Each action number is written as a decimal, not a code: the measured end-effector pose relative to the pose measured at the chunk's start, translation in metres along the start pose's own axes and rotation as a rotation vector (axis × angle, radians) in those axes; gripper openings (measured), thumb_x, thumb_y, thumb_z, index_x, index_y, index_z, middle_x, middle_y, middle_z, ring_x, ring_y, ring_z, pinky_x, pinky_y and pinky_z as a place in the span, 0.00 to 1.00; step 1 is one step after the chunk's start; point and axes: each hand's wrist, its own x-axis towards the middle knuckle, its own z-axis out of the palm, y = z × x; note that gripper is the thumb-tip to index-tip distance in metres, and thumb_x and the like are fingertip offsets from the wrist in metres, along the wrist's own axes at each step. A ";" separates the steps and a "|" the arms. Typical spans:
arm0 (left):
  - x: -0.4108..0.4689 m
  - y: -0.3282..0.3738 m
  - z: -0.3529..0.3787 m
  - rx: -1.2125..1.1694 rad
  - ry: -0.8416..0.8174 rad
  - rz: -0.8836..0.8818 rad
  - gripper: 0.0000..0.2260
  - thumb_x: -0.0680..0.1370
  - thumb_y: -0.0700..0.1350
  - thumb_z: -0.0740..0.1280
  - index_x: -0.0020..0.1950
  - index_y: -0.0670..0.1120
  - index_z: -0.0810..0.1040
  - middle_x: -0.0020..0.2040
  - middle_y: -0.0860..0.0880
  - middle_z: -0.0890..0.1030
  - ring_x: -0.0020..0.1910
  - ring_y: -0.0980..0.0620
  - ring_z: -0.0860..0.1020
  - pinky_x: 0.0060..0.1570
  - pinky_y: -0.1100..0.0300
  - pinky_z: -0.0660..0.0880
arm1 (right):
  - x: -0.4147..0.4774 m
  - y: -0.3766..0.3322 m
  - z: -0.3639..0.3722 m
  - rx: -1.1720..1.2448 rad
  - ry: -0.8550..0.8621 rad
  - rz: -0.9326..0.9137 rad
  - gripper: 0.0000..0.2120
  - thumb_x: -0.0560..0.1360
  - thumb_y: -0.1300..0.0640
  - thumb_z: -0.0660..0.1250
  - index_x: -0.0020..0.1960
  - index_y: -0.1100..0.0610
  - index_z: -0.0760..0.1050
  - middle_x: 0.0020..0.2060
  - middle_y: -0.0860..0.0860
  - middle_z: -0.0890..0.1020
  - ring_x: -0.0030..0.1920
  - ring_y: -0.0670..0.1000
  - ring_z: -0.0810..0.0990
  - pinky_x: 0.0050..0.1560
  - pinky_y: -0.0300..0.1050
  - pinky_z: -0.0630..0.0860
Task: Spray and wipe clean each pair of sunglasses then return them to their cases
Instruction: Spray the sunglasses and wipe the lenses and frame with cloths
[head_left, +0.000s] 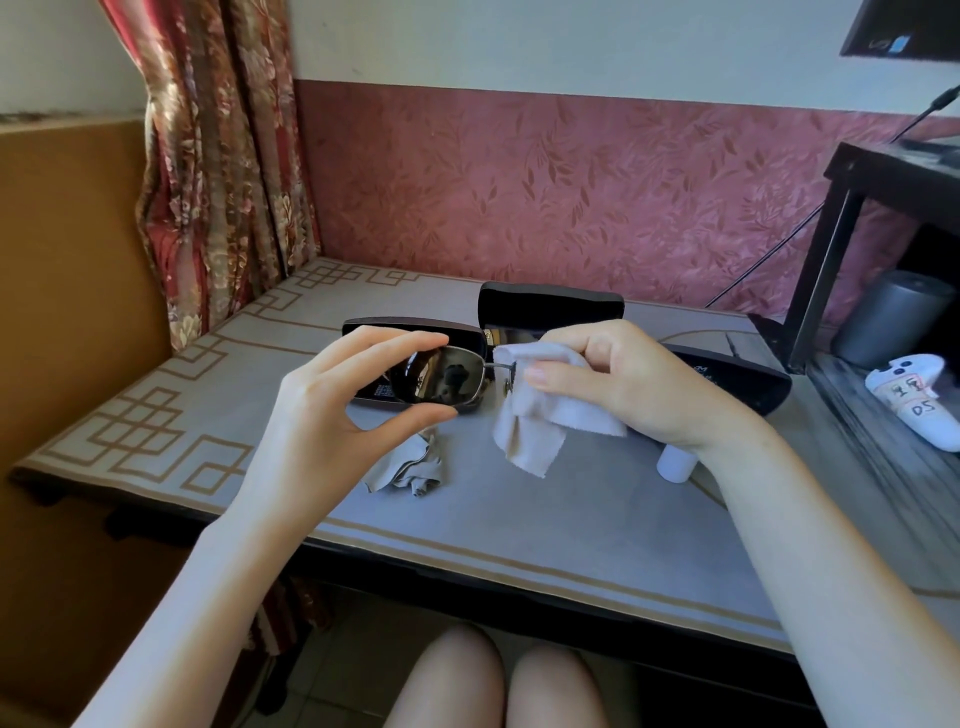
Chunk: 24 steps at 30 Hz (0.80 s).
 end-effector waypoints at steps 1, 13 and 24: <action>0.000 0.001 0.001 -0.002 0.005 0.000 0.21 0.69 0.47 0.75 0.62 0.45 0.79 0.55 0.54 0.79 0.56 0.66 0.74 0.59 0.73 0.67 | 0.000 0.002 -0.001 0.014 -0.002 0.003 0.19 0.78 0.58 0.67 0.32 0.41 0.78 0.29 0.47 0.68 0.30 0.44 0.65 0.32 0.34 0.60; -0.002 0.005 0.004 0.013 0.005 0.021 0.20 0.70 0.47 0.73 0.61 0.44 0.79 0.55 0.52 0.80 0.56 0.61 0.75 0.60 0.75 0.66 | 0.004 0.006 0.005 0.050 0.107 0.005 0.21 0.76 0.64 0.68 0.27 0.50 0.71 0.22 0.42 0.67 0.24 0.40 0.64 0.27 0.30 0.59; -0.001 0.004 0.003 0.005 0.015 0.013 0.20 0.70 0.48 0.74 0.61 0.44 0.80 0.55 0.53 0.79 0.56 0.67 0.74 0.59 0.75 0.66 | -0.001 0.006 0.003 0.072 0.056 0.022 0.16 0.77 0.63 0.67 0.32 0.53 0.73 0.24 0.41 0.72 0.27 0.40 0.69 0.30 0.30 0.64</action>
